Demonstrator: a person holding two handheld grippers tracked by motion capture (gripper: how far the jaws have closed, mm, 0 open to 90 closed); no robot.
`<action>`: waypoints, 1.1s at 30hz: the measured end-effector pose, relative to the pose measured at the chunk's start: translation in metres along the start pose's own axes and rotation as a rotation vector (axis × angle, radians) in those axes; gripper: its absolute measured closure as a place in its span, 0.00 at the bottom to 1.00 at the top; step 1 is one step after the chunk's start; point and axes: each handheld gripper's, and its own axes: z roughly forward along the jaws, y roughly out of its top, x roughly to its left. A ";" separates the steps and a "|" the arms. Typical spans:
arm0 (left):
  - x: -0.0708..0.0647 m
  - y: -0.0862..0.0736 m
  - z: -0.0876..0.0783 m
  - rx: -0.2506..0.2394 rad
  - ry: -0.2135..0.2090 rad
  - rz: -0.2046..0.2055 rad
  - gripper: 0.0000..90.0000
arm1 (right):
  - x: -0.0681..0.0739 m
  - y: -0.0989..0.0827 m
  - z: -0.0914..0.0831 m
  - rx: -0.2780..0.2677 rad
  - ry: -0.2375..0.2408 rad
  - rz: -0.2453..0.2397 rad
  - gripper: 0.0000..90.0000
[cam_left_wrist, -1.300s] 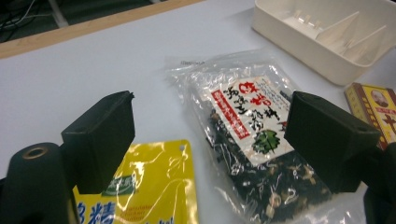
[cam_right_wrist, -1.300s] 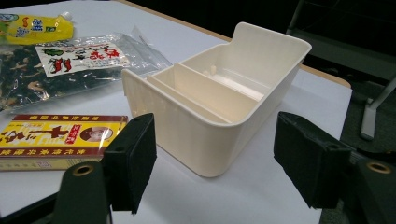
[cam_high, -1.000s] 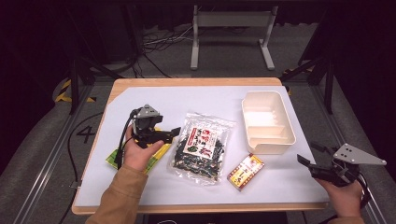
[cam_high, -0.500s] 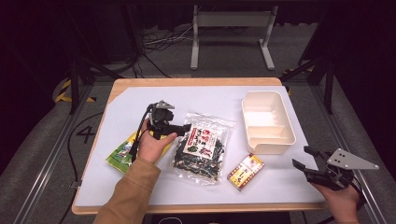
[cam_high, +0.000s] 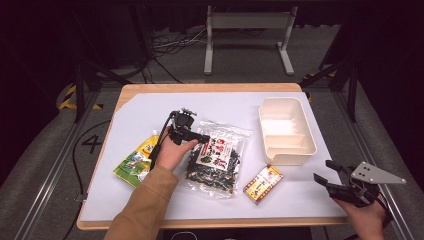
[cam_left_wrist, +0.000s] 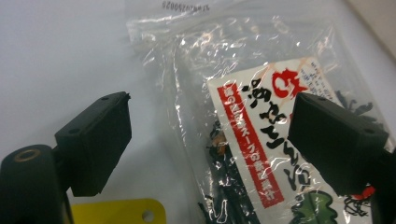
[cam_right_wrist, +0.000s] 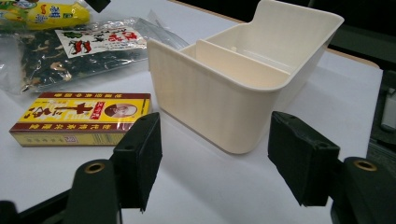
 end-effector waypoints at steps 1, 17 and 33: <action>0.001 0.000 0.001 0.011 0.000 -0.008 0.14 | 0.000 -0.001 0.001 0.001 0.002 0.001 0.39; 0.010 -0.004 0.016 0.100 -0.067 -0.039 0.36 | 0.000 -0.005 0.004 0.008 0.023 0.019 0.37; 0.006 -0.010 0.018 0.104 -0.105 -0.066 0.63 | -0.002 -0.006 0.008 0.035 0.031 0.058 0.33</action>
